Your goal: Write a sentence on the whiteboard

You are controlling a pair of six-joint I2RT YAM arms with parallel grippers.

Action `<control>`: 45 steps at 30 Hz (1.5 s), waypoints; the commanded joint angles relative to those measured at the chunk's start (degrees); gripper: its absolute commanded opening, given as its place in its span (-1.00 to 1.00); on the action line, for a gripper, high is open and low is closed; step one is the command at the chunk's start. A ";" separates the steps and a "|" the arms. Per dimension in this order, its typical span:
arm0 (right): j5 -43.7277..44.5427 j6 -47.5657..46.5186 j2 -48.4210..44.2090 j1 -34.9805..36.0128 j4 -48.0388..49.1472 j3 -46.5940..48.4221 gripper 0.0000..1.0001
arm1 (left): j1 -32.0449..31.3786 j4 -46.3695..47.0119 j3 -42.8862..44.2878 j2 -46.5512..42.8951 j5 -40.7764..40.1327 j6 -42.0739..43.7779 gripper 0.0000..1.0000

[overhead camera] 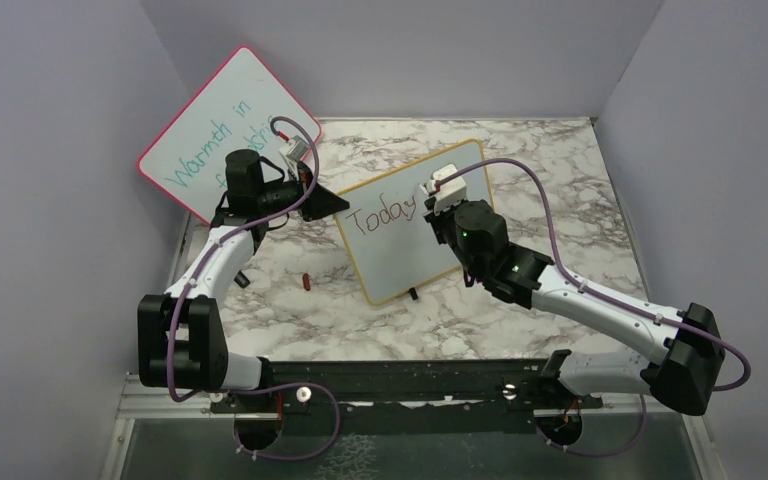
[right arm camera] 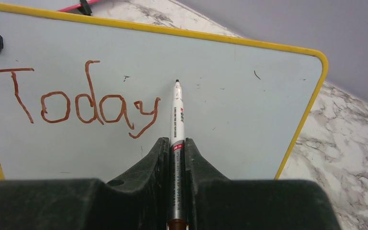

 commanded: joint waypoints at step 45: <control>0.02 1.13 -0.59 -3.51 -0.86 -1.96 -0.99 | -0.29 -4.25 -0.32 1.69 -2.31 5.60 -1.00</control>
